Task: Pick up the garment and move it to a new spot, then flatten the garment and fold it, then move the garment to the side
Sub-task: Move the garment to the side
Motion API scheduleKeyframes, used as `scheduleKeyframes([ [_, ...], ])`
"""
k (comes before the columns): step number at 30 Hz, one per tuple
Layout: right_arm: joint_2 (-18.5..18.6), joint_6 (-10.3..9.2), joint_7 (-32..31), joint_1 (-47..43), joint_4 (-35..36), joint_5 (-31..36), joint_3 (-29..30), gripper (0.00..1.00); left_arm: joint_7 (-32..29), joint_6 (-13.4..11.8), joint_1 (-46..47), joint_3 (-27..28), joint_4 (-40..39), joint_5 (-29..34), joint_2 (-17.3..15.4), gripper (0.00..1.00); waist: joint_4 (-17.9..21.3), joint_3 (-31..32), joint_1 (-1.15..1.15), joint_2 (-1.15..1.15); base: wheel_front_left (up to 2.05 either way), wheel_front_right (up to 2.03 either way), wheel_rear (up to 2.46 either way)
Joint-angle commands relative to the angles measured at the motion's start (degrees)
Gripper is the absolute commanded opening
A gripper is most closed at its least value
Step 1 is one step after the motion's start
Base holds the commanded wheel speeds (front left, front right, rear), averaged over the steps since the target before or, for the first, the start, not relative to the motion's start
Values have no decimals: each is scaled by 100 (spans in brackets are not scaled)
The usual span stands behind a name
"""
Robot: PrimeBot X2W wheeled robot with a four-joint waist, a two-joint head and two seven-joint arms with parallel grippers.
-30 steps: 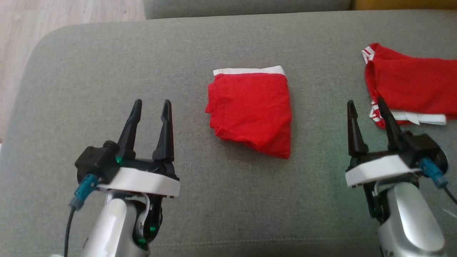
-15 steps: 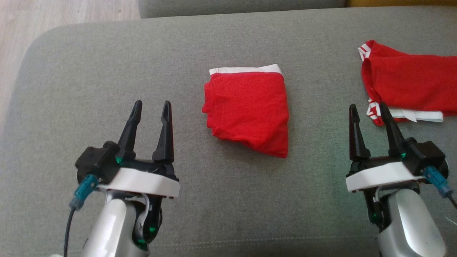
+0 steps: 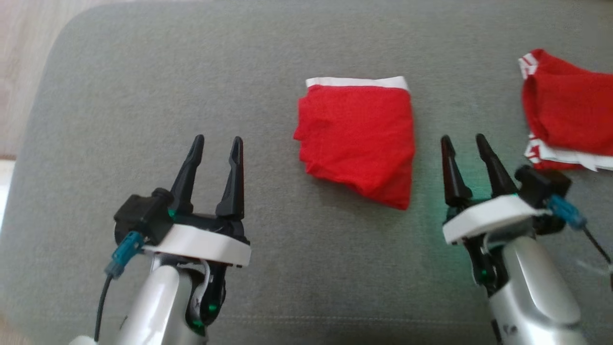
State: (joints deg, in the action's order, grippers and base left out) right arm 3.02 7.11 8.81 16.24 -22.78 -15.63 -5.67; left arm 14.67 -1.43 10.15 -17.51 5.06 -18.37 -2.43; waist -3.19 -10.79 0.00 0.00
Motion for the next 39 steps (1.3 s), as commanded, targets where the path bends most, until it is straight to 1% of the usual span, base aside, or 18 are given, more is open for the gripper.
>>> scheduleKeyframes([
  [1, -13, 37, -82, 334, -11, -169, -222, 100, 33, 5, 305, 144, -176, -45, -44, 100, -155, -107, 0, 0, 0, 0, 0],
  [9, -13, 37, -418, 792, -1027, -516, -333, 100, 33, -37, 370, 44, -138, -87, -44, 100, -545, -270, 0, 0, 0, 0, 0],
  [13, -14, 37, -423, 1007, -1443, -633, -343, 100, 33, -45, 376, 28, -118, -83, -44, 100, -664, -330, 0, 0, 0, 0, 0],
  [19, -14, 37, -392, 1238, -1842, -891, -480, 100, 33, -49, 390, 14, -120, -74, -44, 100, -733, -379, 0, 0, 0, 0, 0],
  [24, -14, 37, -307, 1448, -2267, -709, -619, 100, 33, -58, 417, 11, -112, -44, -44, 100, -698, -403, 0, 0, 0, 0, 0],
  [25, -14, 37, -282, 1490, -2339, -628, -658, 34, 33, -57, 426, 11, -109, -37, -44, 100, -676, -405, 0, 0, 0, 0, 0],
  [26, -14, 37, -237, 1532, -2403, -508, -691, 0, 33, -55, 435, 12, -109, -30, -44, 100, -651, -405, 0, 0, 0, 0, 0],
  [30, -14, 37, 32, 1708, -2560, 122, -705, 0, 33, -55, 450, 32, -108, -11, -44, 100, -502, -375, 0, 0, 0, 0, 0],
  [34, -2, 37, 234, 1860, -2513, 894, -599, 0, 33, -44, 444, 72, -110, 7, -44, 100, -292, -315, 0, 0, 0, 0, 0],
  [37, 139, 37, 286, 1920, -2316, 1462, -595, 0, 33, -33, 443, 97, -123, 7, -44, 100, -110, -269, 0, 0, 0, 0, 0],
  [38, 307, 37, 268, 1937, -2130, 1720, -651, 0, 33, -28, 448, 112, -138, 8, -44, 100, 18, -259, 0, 0, 0, 0, 0],
  [39, 410, 37, 237, 1947, -2025, 1814, -715, 0, 33, -25, 453, 120, -147, 12, -44, 100, 86, -263, 0, 0, 0, 0, 0],
])
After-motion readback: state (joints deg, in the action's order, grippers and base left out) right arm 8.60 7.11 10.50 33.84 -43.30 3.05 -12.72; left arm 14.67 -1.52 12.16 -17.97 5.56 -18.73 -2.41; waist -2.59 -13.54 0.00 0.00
